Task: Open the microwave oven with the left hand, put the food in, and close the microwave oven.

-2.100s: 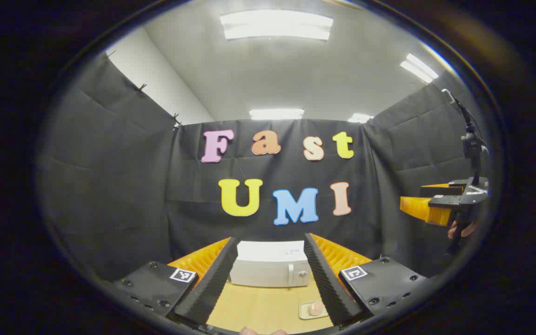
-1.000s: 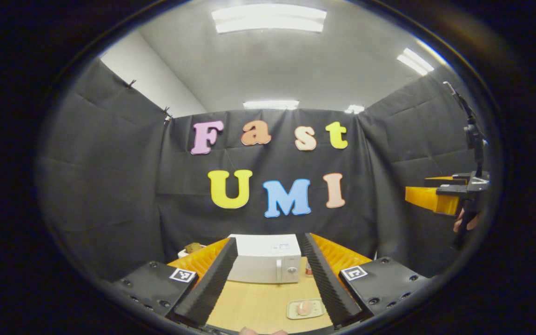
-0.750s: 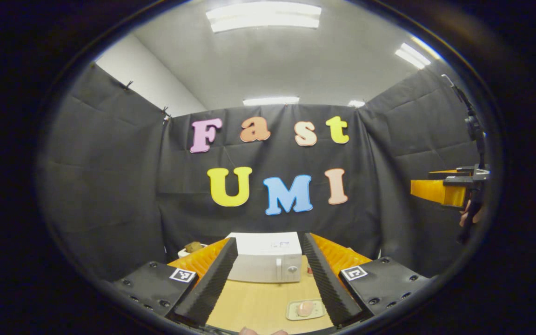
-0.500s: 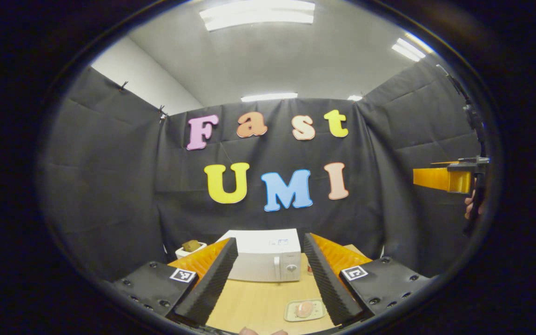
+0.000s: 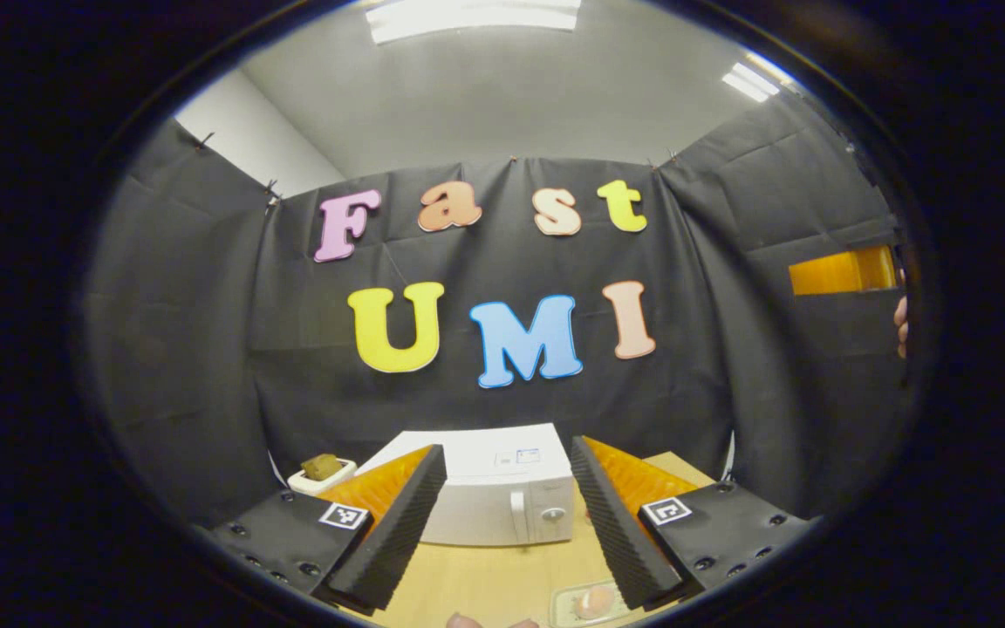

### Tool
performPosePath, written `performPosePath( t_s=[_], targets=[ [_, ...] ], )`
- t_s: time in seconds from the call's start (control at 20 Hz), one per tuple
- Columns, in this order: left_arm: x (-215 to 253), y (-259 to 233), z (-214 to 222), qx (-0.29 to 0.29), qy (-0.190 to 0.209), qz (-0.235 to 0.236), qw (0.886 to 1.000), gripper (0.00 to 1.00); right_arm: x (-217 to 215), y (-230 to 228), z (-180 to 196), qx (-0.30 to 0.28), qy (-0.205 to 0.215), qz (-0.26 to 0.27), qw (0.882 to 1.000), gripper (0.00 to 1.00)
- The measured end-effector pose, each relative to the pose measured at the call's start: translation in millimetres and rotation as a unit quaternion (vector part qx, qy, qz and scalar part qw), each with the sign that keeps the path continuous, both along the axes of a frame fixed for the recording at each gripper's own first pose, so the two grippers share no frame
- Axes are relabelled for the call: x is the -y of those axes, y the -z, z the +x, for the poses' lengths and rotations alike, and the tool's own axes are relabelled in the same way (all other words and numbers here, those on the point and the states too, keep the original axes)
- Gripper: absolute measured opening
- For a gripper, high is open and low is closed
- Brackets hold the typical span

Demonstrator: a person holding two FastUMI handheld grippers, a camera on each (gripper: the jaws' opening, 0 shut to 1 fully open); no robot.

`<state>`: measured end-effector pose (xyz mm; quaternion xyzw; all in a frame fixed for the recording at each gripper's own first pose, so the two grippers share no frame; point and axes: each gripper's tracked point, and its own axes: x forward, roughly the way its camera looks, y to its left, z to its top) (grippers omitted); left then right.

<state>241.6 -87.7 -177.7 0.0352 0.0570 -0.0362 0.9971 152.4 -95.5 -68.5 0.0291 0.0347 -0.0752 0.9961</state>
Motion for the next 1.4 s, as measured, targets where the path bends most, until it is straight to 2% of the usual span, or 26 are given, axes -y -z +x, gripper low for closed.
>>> performPosePath(
  t_s=[0.3, 0.4, 0.55, 0.65, 0.7, 0.75, 0.85, 1.3, 1.35, 1.4],
  targets=[
    [-9.2, 107.7, 94.6, -0.048, 0.013, -0.014, 0.999, 0.96, 5.6, 2.2, 44.1, -0.019, 0.056, -0.036, 0.998, 0.97],
    [-9.5, 142.5, 113.2, -0.069, 0.013, -0.007, 0.998, 1.0, 5.9, 7.4, 54.0, -0.03, 0.07, -0.049, 0.996, 0.97],
    [2.6, 187.0, 134.6, -0.089, 0.033, -0.024, 0.995, 0.98, 5.6, 17.8, 67.3, -0.048, 0.087, -0.066, 0.993, 0.97],
    [8.4, 221.2, 147.4, -0.109, 0.039, -0.024, 0.993, 0.96, 3.5, 26.0, 74.2, -0.063, 0.094, -0.072, 0.991, 0.97],
    [10.4, 236.6, 152.6, -0.119, 0.04, -0.02, 0.992, 1.0, 3.3, 29.6, 76.4, -0.068, 0.097, -0.076, 0.99, 0.97],
    [12.6, 252.2, 156.5, -0.128, 0.042, -0.019, 0.991, 0.96, 4.2, 32.6, 78.9, -0.074, 0.1, -0.083, 0.989, 0.98],
    [15.6, 276.6, 165.1, -0.144, 0.044, -0.02, 0.988, 0.97, 6.5, 38.7, 83.7, -0.085, 0.104, -0.094, 0.986, 0.98],
    [25.2, 363.8, 200.5, -0.214, 0.037, -0.035, 0.975, 0.8, 13.6, 65.1, 89.1, -0.129, 0.12, -0.095, 0.98, 0.97],
    [26.5, 367.9, 201.4, -0.216, 0.038, -0.037, 0.975, 0.75, 13.5, 64.5, 88.9, -0.13, 0.12, -0.096, 0.98, 0.97],
    [26.1, 371.6, 203.7, -0.216, 0.036, -0.036, 0.975, 0.65, 13.4, 64.8, 88.8, -0.13, 0.12, -0.095, 0.98, 0.98]
  ],
)
